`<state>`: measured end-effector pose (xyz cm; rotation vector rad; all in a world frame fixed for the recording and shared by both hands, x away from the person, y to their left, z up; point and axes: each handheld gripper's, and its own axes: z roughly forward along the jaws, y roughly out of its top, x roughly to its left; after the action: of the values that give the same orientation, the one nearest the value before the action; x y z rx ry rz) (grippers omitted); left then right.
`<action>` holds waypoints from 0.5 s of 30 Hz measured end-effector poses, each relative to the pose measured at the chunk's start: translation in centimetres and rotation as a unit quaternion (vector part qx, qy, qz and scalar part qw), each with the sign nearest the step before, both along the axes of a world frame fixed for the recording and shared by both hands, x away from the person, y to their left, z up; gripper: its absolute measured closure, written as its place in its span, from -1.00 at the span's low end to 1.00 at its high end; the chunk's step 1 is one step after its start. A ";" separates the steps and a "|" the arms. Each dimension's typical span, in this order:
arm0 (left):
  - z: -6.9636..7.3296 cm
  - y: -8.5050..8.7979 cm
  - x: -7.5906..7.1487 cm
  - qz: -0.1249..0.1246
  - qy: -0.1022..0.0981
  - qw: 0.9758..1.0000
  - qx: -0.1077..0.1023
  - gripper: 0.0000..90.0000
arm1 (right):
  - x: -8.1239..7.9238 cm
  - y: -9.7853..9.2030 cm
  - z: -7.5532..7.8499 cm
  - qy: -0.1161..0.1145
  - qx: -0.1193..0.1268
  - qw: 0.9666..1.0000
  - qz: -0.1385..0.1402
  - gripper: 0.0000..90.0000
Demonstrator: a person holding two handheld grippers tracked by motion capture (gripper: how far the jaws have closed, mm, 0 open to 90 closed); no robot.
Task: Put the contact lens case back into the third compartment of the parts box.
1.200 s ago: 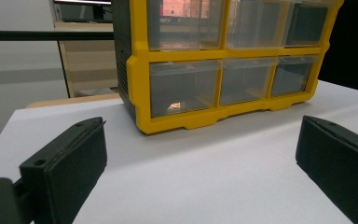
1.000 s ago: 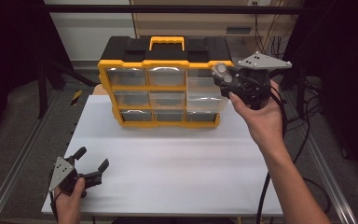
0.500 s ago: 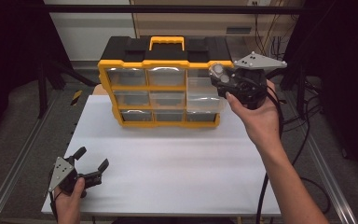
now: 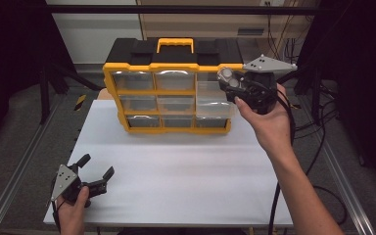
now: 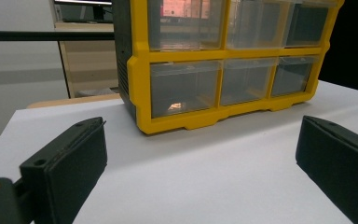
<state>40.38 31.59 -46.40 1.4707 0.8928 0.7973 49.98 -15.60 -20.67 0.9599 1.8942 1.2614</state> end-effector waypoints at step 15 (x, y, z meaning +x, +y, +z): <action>0.0 0.0 0.0 0.000 0.000 1.000 0.000 -0.96 | 0.9 0.3 -0.4 0.014 -0.005 1.000 0.001 0.09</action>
<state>40.38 31.59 -46.40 1.4714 0.8931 0.7975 50.84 -15.25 -21.08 0.9751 1.9213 1.2441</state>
